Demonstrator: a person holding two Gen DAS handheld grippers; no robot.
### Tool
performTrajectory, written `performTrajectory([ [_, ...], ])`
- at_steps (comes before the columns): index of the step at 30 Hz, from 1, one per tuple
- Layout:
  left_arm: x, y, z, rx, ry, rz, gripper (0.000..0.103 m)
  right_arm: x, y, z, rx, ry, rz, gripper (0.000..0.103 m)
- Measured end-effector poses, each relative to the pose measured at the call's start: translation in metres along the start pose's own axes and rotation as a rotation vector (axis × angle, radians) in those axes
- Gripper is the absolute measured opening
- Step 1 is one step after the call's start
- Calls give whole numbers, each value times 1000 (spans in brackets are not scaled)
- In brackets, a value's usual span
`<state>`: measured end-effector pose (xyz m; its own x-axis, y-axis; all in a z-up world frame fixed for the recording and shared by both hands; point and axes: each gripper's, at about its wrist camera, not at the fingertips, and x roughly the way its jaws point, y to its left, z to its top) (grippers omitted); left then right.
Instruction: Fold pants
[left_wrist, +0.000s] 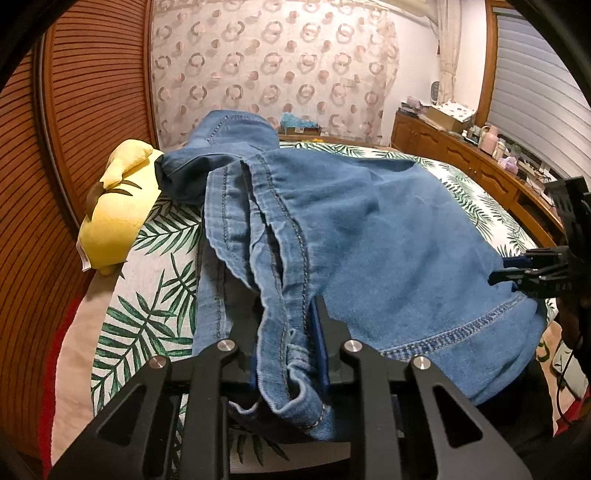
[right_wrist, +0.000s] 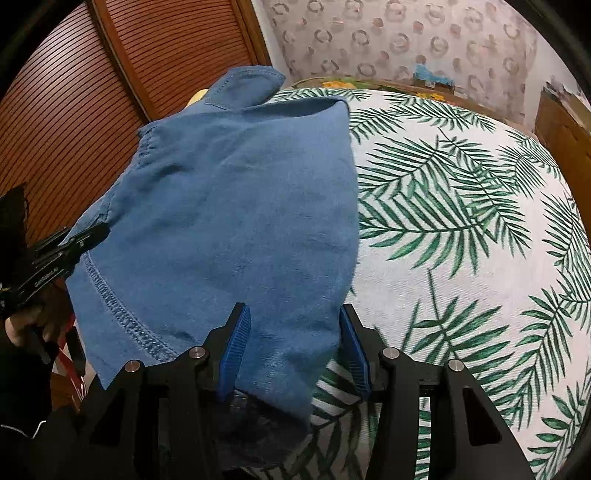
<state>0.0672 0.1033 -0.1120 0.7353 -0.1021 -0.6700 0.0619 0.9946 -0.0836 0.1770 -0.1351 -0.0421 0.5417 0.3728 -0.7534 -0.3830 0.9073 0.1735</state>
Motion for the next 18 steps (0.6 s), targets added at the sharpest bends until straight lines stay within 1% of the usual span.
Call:
performTrajectory([
  [1,0,1,0,-2,0,-1,24,-2,3,0,-2,-1,-3,51],
  [3,1,3,-1,-7,2,-3,24,-2,4,-2,1,-7,15,42],
  [4,1,3,-1,-8,2,-3,24,-2,6,-2,4,-5,30,34],
  [5,1,4,-1,-7,3,-3,24,-2,8,-2,5,-7,36,30],
  [7,0,5,-1,-10,5,-3,24,-6,10,-4,1,-31,37,14],
  [10,-8,8,1,-27,-3,-4,24,-15,8,-4,25,-69,60,9],
  [13,-23,5,4,-33,-28,-1,24,-31,11,-1,21,-117,84,7],
  [15,-32,3,7,-28,-44,4,30,-42,18,4,5,-149,87,7],
  [17,-40,6,11,-35,-60,-3,53,-51,27,12,-19,-179,97,6],
  [18,-44,8,12,-39,-74,-5,56,-56,32,15,-32,-190,104,6],
])
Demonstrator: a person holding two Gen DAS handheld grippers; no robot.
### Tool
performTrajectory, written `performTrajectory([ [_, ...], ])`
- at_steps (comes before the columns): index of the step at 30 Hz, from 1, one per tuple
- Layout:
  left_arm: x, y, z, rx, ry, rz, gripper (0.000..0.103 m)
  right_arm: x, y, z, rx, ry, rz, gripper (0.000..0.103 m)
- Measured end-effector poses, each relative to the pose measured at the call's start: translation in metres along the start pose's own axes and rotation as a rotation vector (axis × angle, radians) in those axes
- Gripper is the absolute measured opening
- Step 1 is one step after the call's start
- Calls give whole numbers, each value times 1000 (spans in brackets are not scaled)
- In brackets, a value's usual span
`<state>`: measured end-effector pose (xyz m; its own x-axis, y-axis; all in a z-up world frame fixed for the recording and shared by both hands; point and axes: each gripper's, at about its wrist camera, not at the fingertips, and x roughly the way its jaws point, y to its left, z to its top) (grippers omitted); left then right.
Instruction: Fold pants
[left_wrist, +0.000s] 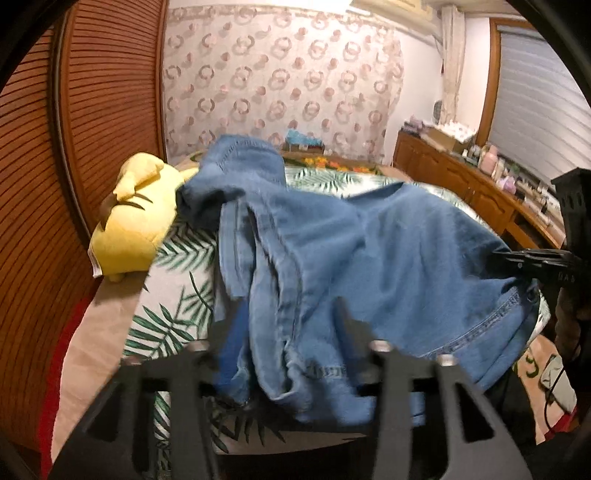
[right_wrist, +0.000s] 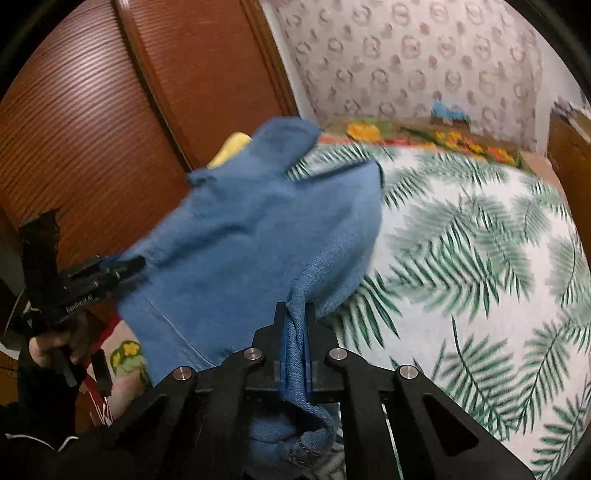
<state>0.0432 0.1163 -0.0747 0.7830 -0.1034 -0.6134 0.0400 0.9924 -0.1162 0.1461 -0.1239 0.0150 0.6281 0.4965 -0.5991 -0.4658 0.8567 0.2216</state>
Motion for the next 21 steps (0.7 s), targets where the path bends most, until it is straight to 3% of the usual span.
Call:
performTrajectory([
  [2,-5,9,2,-13,-10,13,63,-4,11,10,-27,-24,13,6],
  [12,-36,60,6,-66,-49,122,63,29,92,58,-195,-49,149,6],
  [16,-48,80,8,-85,-63,164,63,65,123,61,-244,-3,219,5],
  [21,-55,96,3,-118,-70,193,63,120,143,45,-255,122,285,5],
])
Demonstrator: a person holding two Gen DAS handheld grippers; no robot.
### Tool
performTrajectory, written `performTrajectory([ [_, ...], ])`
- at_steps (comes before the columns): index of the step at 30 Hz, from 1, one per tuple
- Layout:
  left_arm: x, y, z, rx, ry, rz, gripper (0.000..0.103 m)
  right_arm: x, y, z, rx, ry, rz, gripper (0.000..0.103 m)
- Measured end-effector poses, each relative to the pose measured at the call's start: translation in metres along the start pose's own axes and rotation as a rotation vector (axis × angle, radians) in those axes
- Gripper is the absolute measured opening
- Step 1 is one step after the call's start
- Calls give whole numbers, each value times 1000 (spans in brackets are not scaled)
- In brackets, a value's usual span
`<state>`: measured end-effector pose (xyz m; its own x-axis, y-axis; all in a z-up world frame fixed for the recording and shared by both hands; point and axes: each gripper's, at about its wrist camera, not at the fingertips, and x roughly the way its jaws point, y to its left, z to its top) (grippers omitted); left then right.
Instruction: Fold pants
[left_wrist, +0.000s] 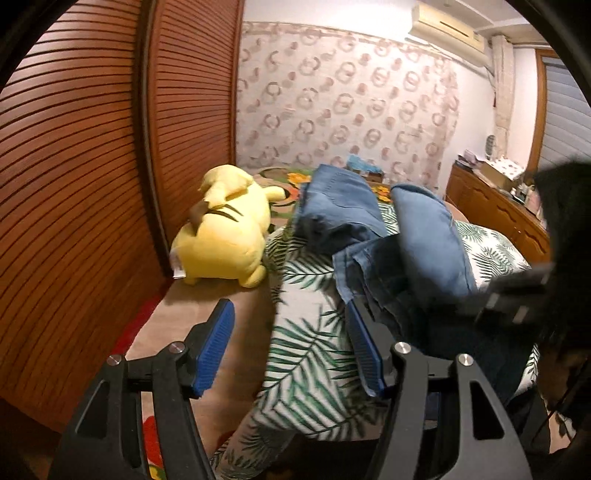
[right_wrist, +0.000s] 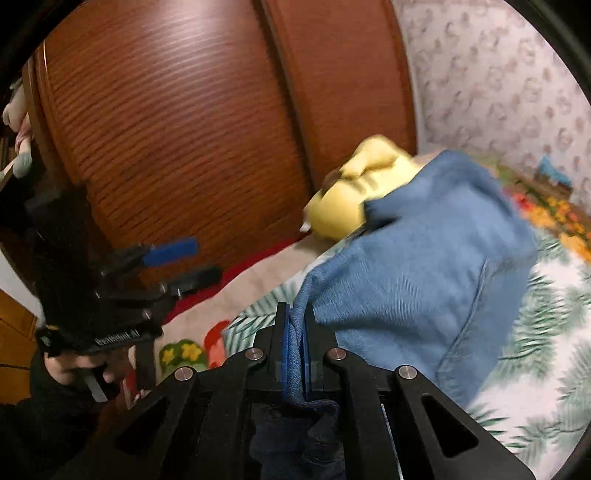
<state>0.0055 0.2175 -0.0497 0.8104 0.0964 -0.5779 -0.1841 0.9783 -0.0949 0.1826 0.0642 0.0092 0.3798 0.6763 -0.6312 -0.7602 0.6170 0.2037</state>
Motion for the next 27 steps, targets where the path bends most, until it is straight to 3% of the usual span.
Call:
performTrajectory([
  [3,2,6,-1,-11,3,10,63,30,-4,-13,26,63,43,5],
  [6,4,5,-2,-15,6,6,63,37,-5,-14,20,69,24,5],
  [9,5,2,-2,-6,5,-5,63,19,1,-11,-1,43,-6,12],
  [11,6,-4,-1,-2,2,-19,63,3,8,-3,-21,16,-37,26],
  [14,5,-16,3,7,-7,-43,63,-32,3,0,-23,-46,-68,38],
  [22,14,-58,15,42,3,-165,63,-82,-42,1,-8,-125,-264,49],
  [27,35,-72,-3,82,92,-163,63,-52,-73,3,48,-67,-302,52],
])
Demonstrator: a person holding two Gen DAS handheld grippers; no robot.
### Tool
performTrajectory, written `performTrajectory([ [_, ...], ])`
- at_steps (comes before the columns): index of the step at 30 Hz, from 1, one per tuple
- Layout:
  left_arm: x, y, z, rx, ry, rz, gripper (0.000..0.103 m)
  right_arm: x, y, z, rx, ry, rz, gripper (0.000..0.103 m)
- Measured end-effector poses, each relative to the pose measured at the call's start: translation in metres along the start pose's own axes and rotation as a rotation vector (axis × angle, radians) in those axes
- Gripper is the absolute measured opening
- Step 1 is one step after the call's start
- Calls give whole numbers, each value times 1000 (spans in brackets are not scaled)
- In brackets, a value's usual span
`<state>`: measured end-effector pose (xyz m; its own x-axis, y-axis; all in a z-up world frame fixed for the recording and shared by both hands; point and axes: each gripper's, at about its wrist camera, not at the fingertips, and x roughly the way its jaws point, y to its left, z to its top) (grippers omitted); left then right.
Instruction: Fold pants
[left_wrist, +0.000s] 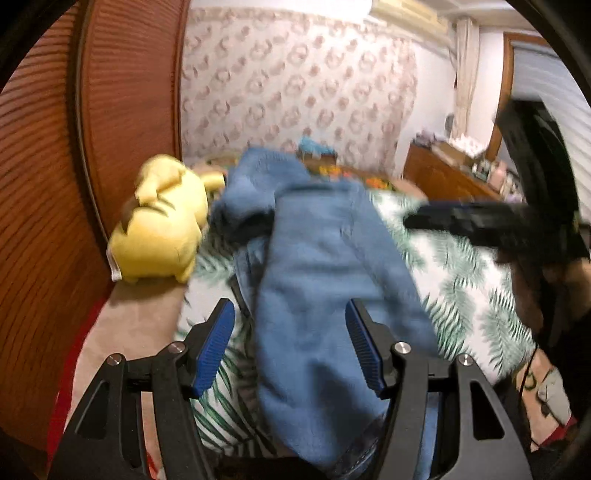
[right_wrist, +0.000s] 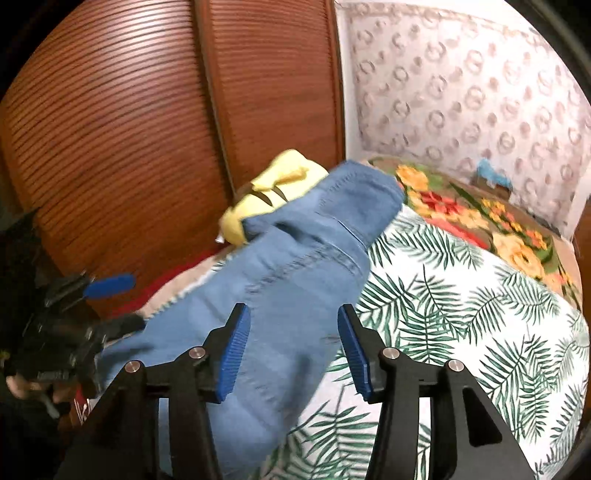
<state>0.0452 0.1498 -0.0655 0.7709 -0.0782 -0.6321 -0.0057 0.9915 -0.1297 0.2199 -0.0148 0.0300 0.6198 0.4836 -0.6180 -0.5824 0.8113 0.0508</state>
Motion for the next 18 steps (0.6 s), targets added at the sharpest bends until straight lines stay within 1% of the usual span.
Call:
performTrajectory([
  [3,11,3,-18,-12,59,13,63,33,-7,13,30,46,13,53],
  [5,17,8,-30,-34,93,19,63,51,-11,11,53,79,15,55],
  [6,17,9,-34,-38,96,20,63,58,-12,10,67,93,29,56],
  [8,18,10,-40,-52,103,14,63,76,-19,17,96,117,55,63],
  [10,18,11,-43,-64,99,5,63,87,-20,16,111,130,67,67],
  [11,19,11,-43,-68,99,1,63,99,-20,17,123,140,80,69],
  [15,19,11,-44,-77,95,-9,63,122,-34,14,171,176,150,73],
  [18,21,14,-45,-93,91,-26,63,133,-40,10,204,205,224,73],
])
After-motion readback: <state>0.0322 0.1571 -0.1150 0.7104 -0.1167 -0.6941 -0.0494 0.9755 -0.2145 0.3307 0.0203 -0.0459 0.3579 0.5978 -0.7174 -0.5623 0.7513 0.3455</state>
